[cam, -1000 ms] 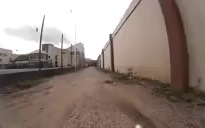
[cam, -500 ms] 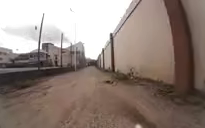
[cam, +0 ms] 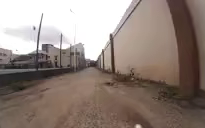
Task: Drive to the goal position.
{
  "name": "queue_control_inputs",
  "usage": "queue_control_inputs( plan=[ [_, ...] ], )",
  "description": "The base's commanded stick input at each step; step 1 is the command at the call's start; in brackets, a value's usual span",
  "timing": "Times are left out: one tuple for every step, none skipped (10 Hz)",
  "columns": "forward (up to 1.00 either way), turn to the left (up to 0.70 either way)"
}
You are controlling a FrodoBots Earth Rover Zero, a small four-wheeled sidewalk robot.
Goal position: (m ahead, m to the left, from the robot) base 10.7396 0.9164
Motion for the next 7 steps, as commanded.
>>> queue_control_inputs(
  plan=[
    [0.3,0.0],
    [0.3,0.0],
    [0.3,0.0],
    [0.3,0.0],
    [0.3,0.0],
    [0.3,0.0],
    [0.3,0.0]
  ],
)
